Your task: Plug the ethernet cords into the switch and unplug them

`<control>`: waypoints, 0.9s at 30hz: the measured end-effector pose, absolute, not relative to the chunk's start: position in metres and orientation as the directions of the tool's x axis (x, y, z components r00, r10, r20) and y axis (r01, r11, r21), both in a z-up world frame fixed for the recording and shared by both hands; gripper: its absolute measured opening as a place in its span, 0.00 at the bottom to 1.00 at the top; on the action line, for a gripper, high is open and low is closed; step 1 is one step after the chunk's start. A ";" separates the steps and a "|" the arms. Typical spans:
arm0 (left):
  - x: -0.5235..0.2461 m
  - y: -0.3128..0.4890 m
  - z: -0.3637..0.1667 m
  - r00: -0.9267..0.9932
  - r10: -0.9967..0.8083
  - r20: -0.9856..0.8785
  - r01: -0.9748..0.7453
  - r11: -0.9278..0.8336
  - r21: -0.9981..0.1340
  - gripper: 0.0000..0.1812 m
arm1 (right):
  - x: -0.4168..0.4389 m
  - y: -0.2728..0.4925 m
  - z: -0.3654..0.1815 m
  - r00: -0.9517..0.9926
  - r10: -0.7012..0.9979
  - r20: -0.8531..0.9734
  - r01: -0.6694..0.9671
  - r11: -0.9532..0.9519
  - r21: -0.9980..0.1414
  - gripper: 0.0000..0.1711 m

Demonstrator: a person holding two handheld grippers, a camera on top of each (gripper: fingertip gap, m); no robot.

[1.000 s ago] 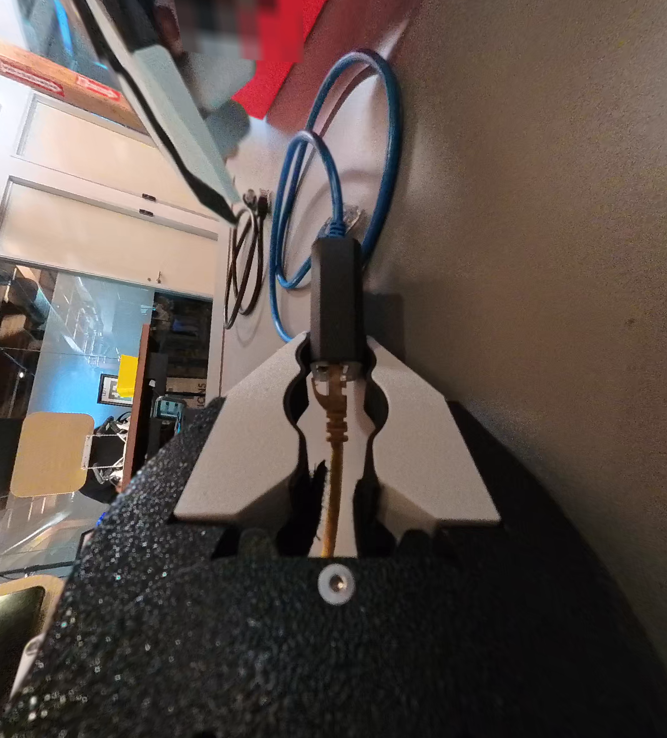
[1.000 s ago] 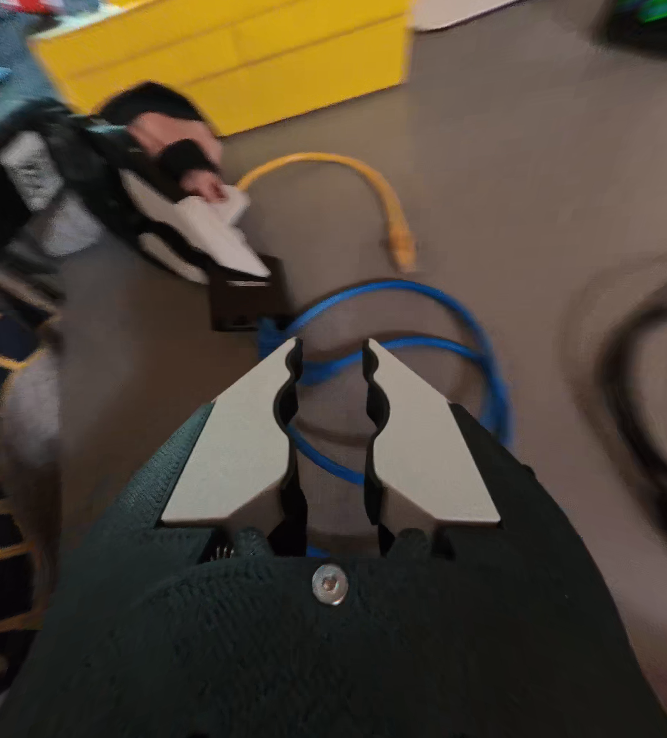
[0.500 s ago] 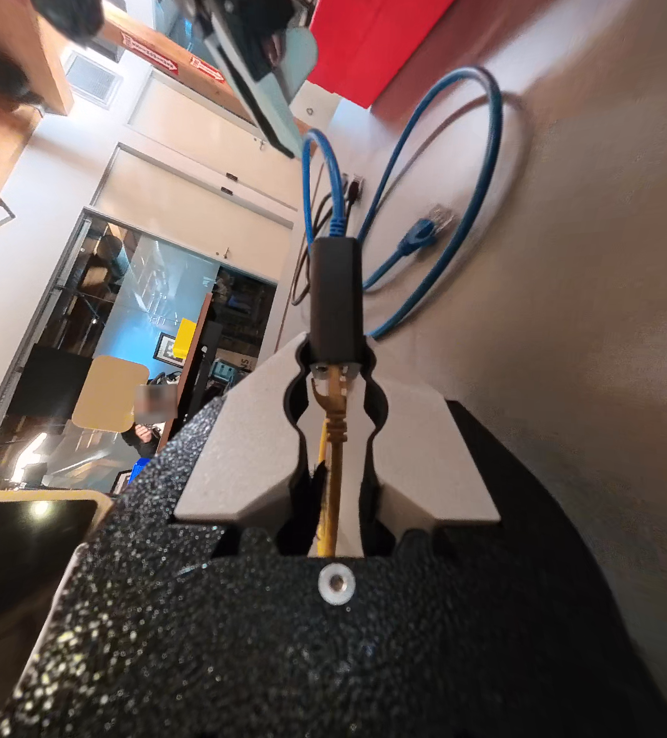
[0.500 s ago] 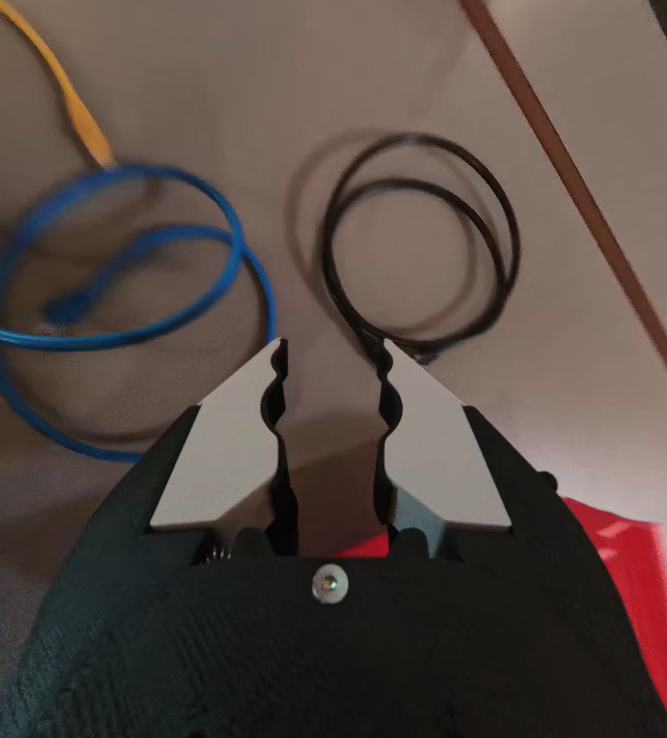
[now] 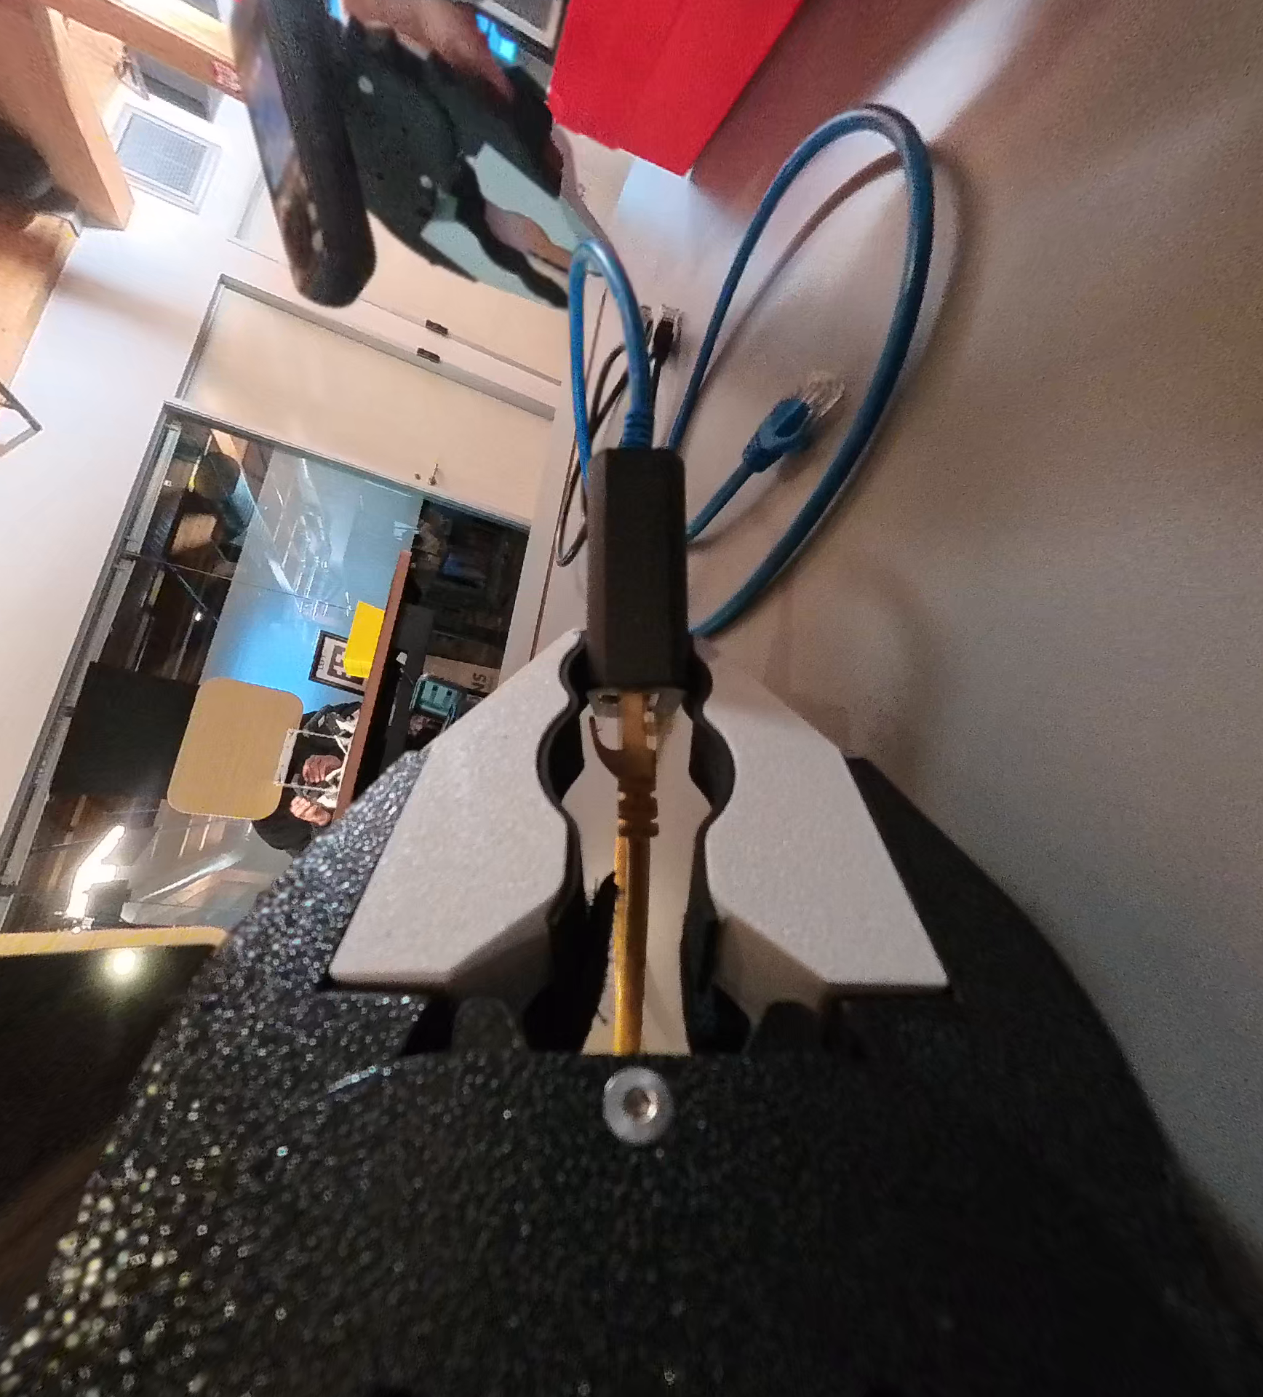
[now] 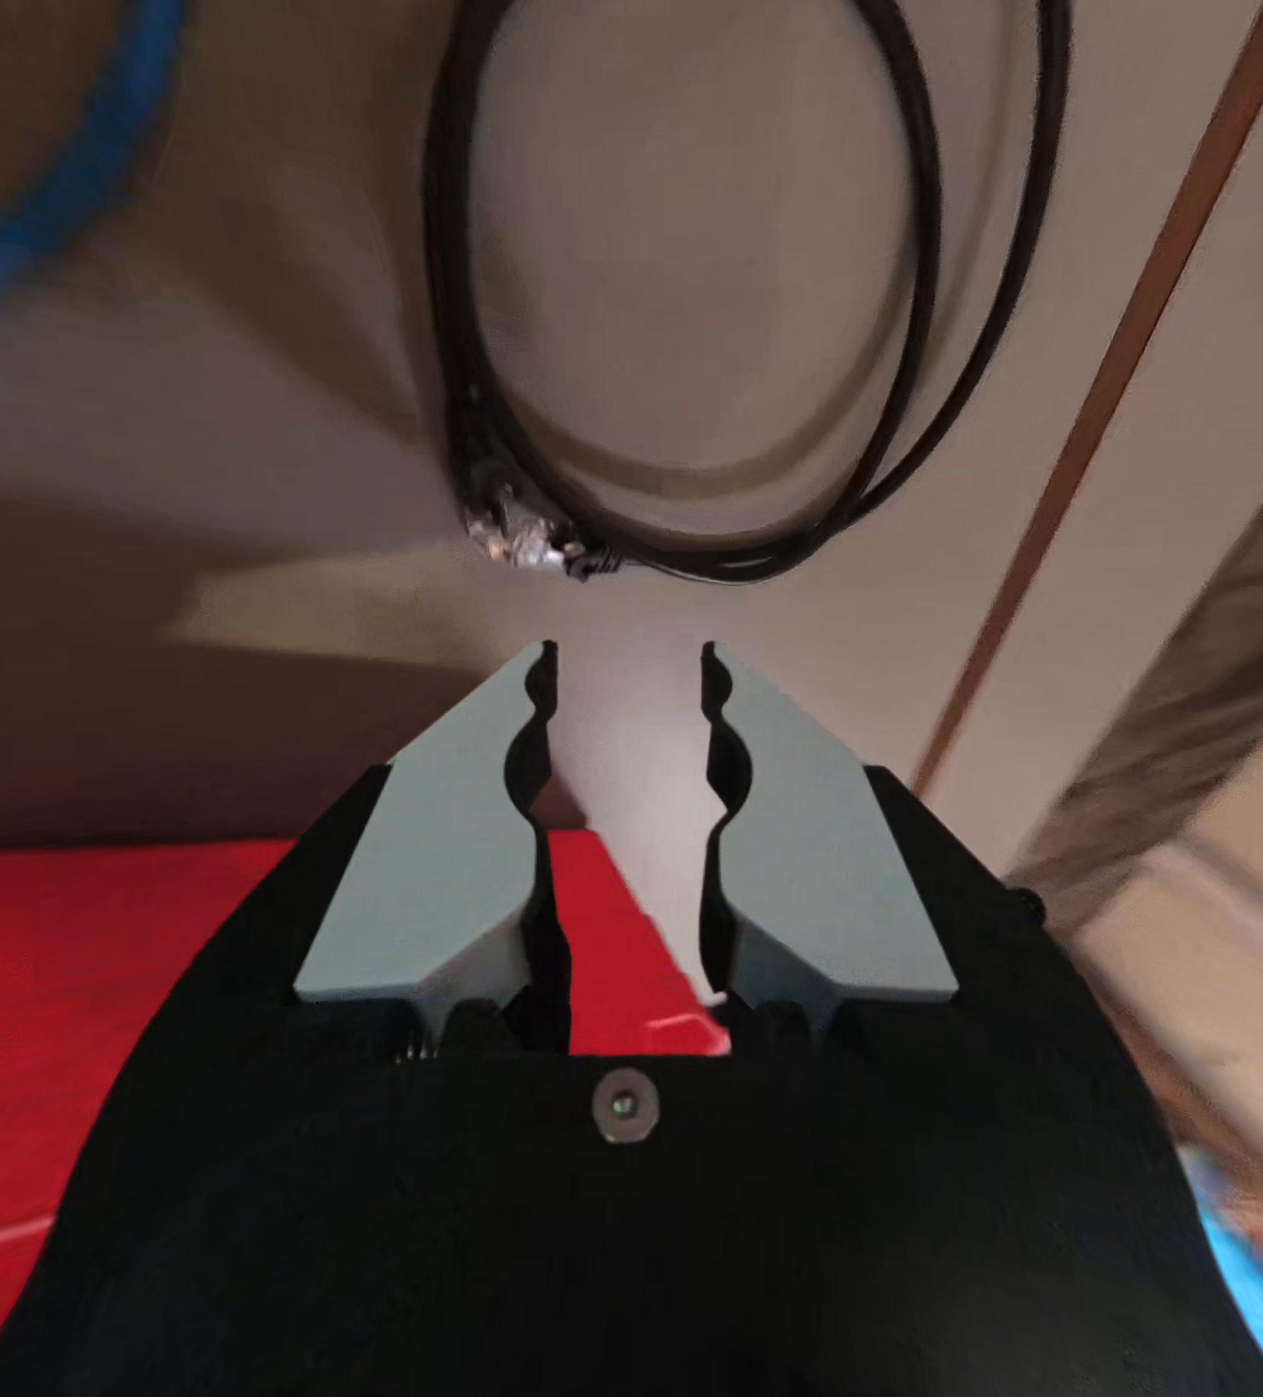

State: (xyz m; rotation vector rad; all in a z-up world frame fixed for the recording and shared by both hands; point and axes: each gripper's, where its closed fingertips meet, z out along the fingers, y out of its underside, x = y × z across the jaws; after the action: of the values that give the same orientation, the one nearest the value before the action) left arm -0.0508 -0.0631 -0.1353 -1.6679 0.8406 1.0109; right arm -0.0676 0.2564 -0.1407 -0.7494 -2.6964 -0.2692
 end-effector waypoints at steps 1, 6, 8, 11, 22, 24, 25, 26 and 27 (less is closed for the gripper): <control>-0.049 -0.063 -0.136 0.405 -0.079 -0.911 -0.885 -0.283 -0.369 0.12 | -0.067 0.260 -0.141 -0.850 0.371 0.375 0.451 0.879 0.153 0.20; -0.048 -0.063 -0.136 0.381 -0.087 -0.921 -0.895 -0.286 -0.343 0.12 | -0.057 0.246 -0.168 -0.953 0.138 0.271 0.196 0.960 0.201 0.16; -0.049 -0.064 -0.135 0.387 -0.083 -0.918 -0.892 -0.288 -0.349 0.12 | -0.065 0.248 -0.172 -0.951 0.082 0.297 0.150 0.965 0.214 0.17; -0.051 -0.064 -0.135 0.380 -0.086 -0.921 -0.892 -0.298 -0.340 0.12 | -0.080 0.251 -0.171 -0.936 0.103 0.336 0.168 0.971 0.169 0.25; -0.052 -0.061 -0.137 0.355 -0.108 -0.928 -0.899 -0.311 -0.308 0.12 | -0.043 0.228 -0.180 -0.822 0.568 0.043 0.569 0.816 0.106 0.09; -0.055 -0.061 -0.138 0.331 -0.113 -0.937 -0.902 -0.328 -0.280 0.12 | -0.032 0.221 -0.175 -0.745 0.666 0.037 0.665 0.738 0.110 0.09; -0.058 -0.062 -0.138 0.318 -0.115 -0.941 -0.903 -0.341 -0.264 0.12 | -0.023 0.214 -0.171 -0.716 0.698 0.021 0.696 0.711 0.101 0.09; -0.061 -0.063 -0.138 0.309 -0.117 -0.944 -0.902 -0.351 -0.252 0.12 | -0.016 0.206 -0.166 -0.675 0.738 0.007 0.736 0.672 0.082 0.09; -0.063 -0.064 -0.138 0.302 -0.117 -0.946 -0.901 -0.358 -0.243 0.12 | -0.007 0.194 -0.161 -0.632 0.775 -0.022 0.773 0.632 0.055 0.09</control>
State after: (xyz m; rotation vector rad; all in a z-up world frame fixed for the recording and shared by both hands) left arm -0.0629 -0.0641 -0.1376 -1.7098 0.9293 1.1467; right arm -0.0072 0.1941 -0.1612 -1.3653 -2.8764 -0.0637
